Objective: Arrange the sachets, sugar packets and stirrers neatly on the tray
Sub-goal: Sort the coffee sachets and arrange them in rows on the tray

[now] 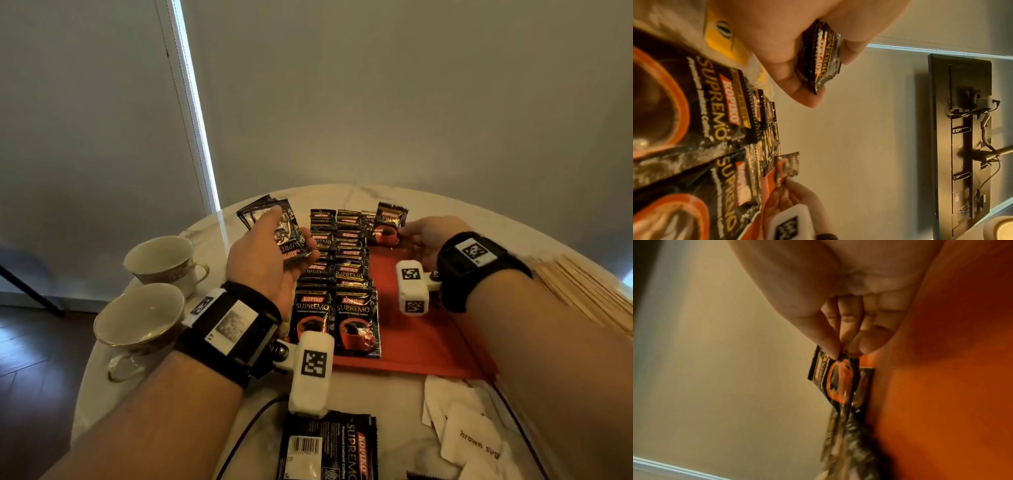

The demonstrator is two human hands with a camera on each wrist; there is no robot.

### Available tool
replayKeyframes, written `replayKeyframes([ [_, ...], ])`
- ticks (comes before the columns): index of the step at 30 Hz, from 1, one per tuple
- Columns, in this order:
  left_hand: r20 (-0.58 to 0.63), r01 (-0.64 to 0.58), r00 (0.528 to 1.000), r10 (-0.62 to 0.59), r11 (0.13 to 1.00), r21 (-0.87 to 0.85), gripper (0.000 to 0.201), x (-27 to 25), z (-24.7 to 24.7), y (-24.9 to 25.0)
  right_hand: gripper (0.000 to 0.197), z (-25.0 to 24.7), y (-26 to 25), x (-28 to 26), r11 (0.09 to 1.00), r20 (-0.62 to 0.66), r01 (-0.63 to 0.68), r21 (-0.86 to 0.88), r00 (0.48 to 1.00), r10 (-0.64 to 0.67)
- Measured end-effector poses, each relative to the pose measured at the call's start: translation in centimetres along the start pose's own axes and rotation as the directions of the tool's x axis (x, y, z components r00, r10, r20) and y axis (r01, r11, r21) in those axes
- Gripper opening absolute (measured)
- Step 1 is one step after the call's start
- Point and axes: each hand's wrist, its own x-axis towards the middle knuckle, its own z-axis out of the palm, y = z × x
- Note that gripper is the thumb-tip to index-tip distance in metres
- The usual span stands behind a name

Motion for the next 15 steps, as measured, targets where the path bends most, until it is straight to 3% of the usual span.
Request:
replayKeyframes([
  [8,-0.013,0.024,1.000,-0.025,0.999,-0.022,0.032,0.34,-0.12,0.30,0.004,0.47,-0.28,1.45,0.951,0.014,-0.008,-0.309,1.000,0.013],
  [15,-0.003,0.046,0.999,-0.046,0.999,-0.022,0.037,0.74,-0.22,0.27,0.016,0.58,-0.57,1.32,0.900,0.002,-0.015,-0.436,1.000,0.017],
])
